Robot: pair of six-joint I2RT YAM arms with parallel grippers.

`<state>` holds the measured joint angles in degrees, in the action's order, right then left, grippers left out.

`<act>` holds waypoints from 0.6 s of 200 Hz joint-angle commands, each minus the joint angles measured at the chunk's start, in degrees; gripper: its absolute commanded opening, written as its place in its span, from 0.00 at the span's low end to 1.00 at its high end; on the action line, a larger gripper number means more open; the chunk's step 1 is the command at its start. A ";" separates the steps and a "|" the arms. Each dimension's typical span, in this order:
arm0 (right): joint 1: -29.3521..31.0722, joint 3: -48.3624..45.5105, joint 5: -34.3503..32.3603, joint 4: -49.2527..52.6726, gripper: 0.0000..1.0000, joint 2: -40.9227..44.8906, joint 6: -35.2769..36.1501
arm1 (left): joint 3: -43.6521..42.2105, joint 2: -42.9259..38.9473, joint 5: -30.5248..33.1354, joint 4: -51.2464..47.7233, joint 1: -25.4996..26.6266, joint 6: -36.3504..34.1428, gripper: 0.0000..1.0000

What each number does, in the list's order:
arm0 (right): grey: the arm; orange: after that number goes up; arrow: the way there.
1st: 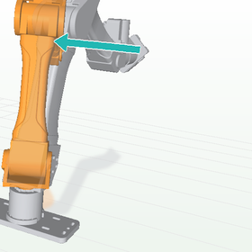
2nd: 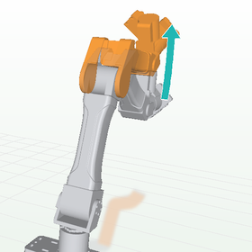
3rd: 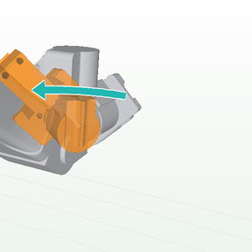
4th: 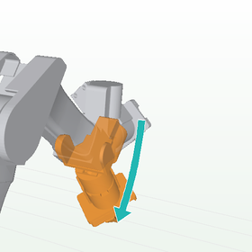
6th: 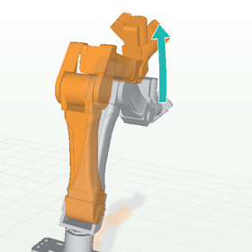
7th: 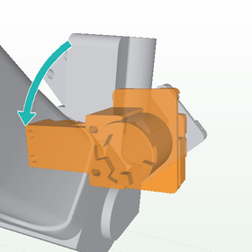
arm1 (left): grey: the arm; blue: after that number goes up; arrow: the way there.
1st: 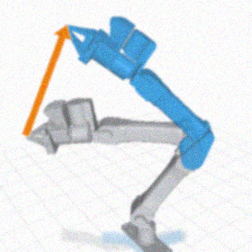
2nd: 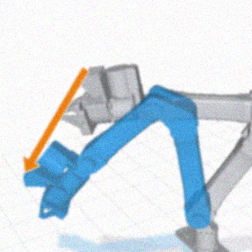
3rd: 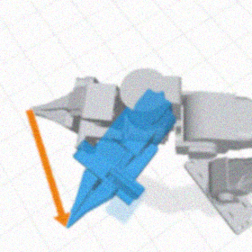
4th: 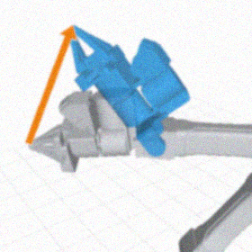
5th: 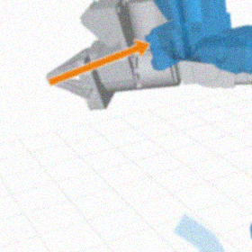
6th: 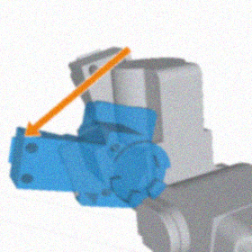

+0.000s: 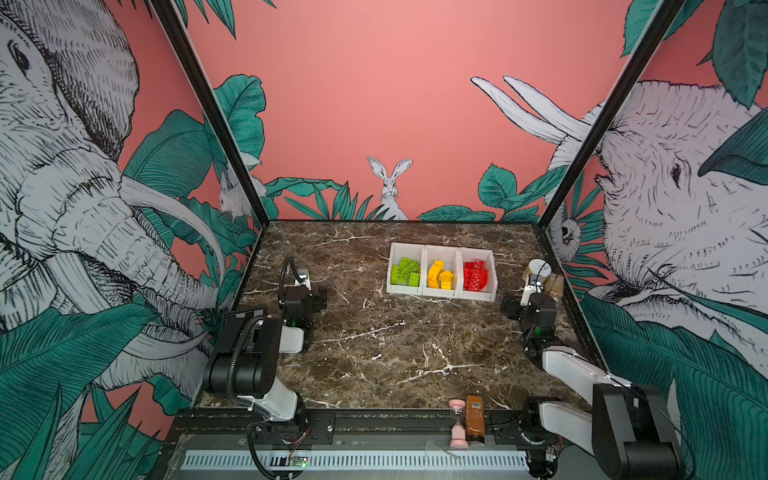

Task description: Sort the legos into containers by color

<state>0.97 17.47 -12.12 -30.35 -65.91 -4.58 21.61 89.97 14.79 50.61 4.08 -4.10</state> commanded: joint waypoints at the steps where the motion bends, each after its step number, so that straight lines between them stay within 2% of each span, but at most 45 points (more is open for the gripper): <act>1: -0.27 -1.90 -2.73 -10.39 0.98 -2.96 1.76 | 0.45 -1.38 -0.66 1.69 -0.01 0.18 0.99; 15: -0.27 -0.02 -1.82 -14.68 0.98 -8.06 2.87 | 0.45 -1.38 -0.68 1.69 -0.01 0.23 0.99; 24: -0.29 2.06 0.72 -14.25 0.98 -10.74 2.24 | 0.43 -1.38 -0.65 1.75 0.01 0.15 0.99; 37: -0.26 2.49 4.41 -19.64 0.98 -16.95 2.96 | 0.45 -1.38 -0.58 1.74 0.05 0.15 0.99; 50: -0.18 1.28 3.61 -31.23 0.98 -23.94 2.92 | 0.54 -1.33 -0.53 1.62 0.05 0.10 0.99; 64: -0.23 2.82 4.53 -20.50 0.98 -19.76 3.32 | 0.54 -1.33 -0.48 1.48 0.10 -0.01 0.99; 79: -0.18 3.53 6.19 -23.80 0.98 -22.34 3.99 | 0.55 -1.29 -0.47 1.46 0.21 -0.12 0.99; 92: 0.02 5.67 5.86 -17.22 0.98 -21.17 4.11 | 0.63 -1.25 -0.47 1.47 0.18 -0.05 0.99; 108: 0.00 5.15 6.08 -20.07 0.98 -22.14 4.11 | 0.68 -1.29 -0.46 1.35 0.22 -0.04 0.99; 120: -0.01 5.44 5.94 -18.13 0.98 -21.48 4.11 | 0.78 -1.21 -0.46 1.21 0.21 -0.03 0.99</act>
<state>0.91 22.26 -7.55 -48.23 -87.99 -1.10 21.61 89.97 14.37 50.89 4.08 -4.10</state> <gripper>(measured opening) 0.981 0.991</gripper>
